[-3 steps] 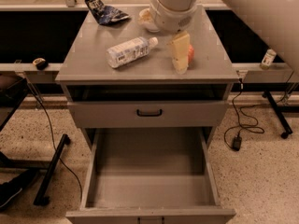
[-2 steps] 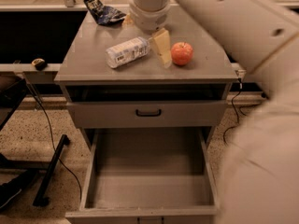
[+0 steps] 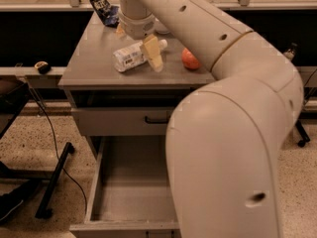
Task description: Place blue plastic bottle into middle drawer
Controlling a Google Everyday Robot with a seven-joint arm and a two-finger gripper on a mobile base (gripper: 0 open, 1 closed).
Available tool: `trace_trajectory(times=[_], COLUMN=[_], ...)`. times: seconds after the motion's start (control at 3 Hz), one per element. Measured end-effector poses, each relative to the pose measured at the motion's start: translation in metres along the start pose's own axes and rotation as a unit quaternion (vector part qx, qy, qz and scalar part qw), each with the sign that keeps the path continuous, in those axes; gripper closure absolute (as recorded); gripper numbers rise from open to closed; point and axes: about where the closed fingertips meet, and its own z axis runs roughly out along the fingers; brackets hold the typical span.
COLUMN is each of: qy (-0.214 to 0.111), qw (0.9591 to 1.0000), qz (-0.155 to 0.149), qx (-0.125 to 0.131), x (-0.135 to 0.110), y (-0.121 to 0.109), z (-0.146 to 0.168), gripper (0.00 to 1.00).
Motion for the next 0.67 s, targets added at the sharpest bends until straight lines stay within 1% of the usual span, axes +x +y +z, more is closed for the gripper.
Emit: trace_trajectory(times=[0.33,0.67], qy=[-0.002,-0.004], qw=[0.9998,0.9993], qz=[0.009,0.02], qx=[-0.016,-0.031], x=[0.002,0.005], y=[-0.017,-0.02], z=[0.024,0.04], gripper=[0.02,0.24])
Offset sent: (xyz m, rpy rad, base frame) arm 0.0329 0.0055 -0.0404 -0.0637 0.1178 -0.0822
